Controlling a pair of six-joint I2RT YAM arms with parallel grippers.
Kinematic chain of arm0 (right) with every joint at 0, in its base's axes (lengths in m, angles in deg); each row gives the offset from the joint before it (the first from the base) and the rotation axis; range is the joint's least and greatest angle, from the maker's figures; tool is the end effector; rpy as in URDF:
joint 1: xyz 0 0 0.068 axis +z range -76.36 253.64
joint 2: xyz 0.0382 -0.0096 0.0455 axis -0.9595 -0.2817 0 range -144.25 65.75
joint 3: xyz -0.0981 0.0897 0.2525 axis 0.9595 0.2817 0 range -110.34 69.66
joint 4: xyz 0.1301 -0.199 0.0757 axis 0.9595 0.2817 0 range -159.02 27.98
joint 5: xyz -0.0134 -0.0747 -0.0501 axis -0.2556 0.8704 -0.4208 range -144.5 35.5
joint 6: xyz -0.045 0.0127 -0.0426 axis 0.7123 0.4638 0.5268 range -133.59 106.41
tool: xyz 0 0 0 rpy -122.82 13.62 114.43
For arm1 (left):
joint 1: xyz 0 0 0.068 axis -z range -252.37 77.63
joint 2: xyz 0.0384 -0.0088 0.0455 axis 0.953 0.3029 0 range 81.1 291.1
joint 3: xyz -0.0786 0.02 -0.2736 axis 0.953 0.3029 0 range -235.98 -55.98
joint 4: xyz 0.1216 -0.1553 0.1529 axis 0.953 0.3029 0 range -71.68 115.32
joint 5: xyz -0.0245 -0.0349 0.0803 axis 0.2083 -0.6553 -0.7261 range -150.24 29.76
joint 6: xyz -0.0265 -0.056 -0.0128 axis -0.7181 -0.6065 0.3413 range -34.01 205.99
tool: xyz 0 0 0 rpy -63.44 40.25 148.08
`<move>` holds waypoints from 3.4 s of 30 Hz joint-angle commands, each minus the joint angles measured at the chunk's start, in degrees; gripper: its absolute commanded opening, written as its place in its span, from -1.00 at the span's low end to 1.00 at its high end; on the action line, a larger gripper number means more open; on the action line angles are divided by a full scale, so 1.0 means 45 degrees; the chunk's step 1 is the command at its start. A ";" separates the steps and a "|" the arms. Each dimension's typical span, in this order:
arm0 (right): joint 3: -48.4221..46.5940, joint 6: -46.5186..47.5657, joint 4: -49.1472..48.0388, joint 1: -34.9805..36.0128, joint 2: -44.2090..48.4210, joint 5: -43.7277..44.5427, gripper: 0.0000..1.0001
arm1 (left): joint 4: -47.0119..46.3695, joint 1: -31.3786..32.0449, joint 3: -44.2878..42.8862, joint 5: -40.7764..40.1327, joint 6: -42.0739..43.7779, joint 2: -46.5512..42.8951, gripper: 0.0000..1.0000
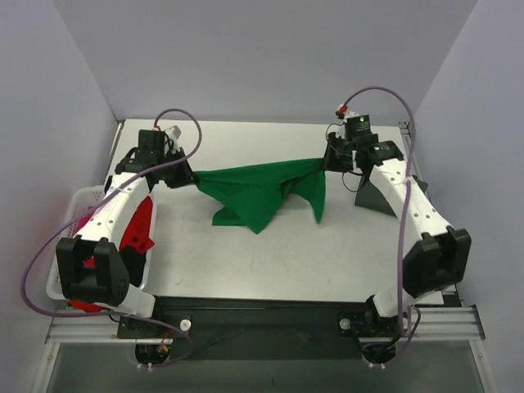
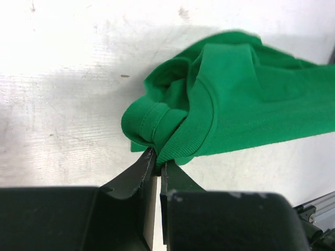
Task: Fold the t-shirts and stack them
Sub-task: Flatten out the tshirt
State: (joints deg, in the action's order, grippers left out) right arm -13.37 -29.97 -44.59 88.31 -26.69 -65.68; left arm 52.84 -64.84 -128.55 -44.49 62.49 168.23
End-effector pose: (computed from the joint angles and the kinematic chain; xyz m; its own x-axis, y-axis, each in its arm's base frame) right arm 0.3573 0.1032 0.3436 -0.6310 0.1208 -0.7663 -0.2359 0.9112 0.3378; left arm 0.3207 -0.0557 0.2985 -0.8076 -0.2805 -0.5188 -0.0216 0.8931 -0.4493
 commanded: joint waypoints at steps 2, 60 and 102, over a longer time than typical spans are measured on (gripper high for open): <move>0.0656 0.0145 0.1778 0.0059 0.2356 0.0724 -1.00 | 0.0727 -0.0655 -0.0766 0.0367 0.0401 -0.1529 -1.00; -0.2608 -0.0519 0.2151 -0.1191 -0.2466 -0.0580 0.50 | 0.0471 0.1391 -0.1222 -0.3963 0.0341 0.0933 -0.05; 0.2901 -0.1204 0.1486 -0.0605 0.0953 -0.1851 0.50 | -0.2829 0.0221 0.1519 -0.3753 -0.1377 0.4231 -0.31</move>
State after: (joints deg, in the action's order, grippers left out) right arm -1.89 -36.09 -39.04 85.01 -24.97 -73.00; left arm 41.59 -63.48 -120.73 -60.40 56.80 185.30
